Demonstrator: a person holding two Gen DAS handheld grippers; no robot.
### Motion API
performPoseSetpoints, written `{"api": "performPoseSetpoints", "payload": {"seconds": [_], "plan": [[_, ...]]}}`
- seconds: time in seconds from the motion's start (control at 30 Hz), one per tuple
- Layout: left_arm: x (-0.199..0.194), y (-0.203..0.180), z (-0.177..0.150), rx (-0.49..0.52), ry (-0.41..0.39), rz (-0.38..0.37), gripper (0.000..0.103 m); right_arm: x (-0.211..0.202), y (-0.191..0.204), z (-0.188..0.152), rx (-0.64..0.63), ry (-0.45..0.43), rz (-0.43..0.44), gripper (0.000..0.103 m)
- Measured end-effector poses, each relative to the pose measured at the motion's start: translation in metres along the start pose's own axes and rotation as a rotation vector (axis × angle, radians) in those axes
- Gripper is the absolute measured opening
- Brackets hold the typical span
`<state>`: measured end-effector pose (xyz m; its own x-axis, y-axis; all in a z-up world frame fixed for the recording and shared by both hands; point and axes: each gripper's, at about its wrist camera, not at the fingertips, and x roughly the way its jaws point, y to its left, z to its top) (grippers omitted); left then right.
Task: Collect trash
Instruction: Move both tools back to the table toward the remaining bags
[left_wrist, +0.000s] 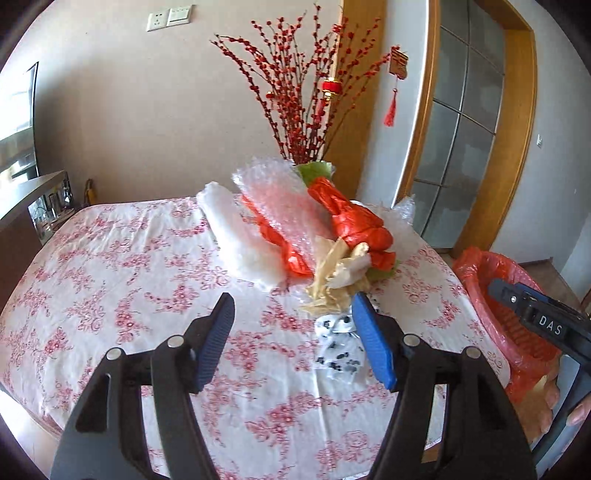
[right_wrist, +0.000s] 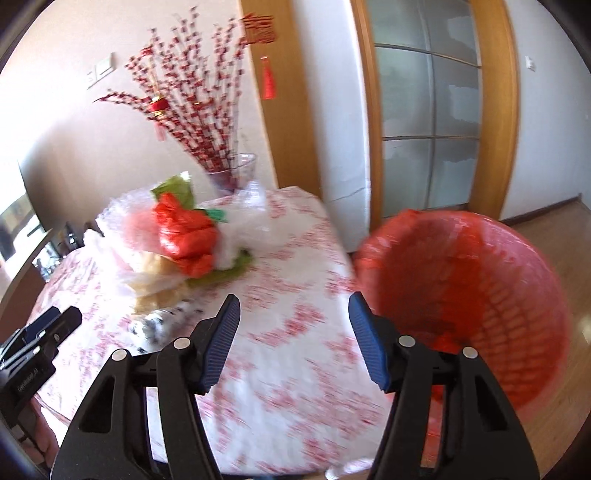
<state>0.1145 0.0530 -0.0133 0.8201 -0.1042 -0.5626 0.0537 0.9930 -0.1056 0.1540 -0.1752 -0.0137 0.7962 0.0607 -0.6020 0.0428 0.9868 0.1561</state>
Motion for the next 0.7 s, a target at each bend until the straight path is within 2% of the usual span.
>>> {"api": "performPoseSetpoints", "payload": {"seconds": [0.13, 0.27, 0.37, 0.47, 0.7], "plan": [[-0.002, 0.02, 0.002, -0.038, 0.0, 0.021, 0.067, 0.027, 0.039, 0.02, -0.034, 0.014, 0.08, 0.061], [0.0, 0.038, 0.0, -0.07, 0.008, 0.039, 0.067, 0.061, 0.071, 0.039, -0.069, 0.041, 0.119, 0.061], [0.003, 0.05, 0.0, -0.09, 0.013, 0.05, 0.067, 0.085, 0.088, 0.048, -0.106, 0.062, 0.113, 0.062], [0.006, 0.062, -0.002, -0.11, 0.02, 0.063, 0.067, 0.102, 0.099, 0.054, -0.128, 0.073, 0.094, 0.067], [0.016, 0.079, -0.006, -0.149, 0.044, 0.067, 0.067, 0.128, 0.113, 0.054, -0.183, 0.108, 0.058, 0.067]]}}
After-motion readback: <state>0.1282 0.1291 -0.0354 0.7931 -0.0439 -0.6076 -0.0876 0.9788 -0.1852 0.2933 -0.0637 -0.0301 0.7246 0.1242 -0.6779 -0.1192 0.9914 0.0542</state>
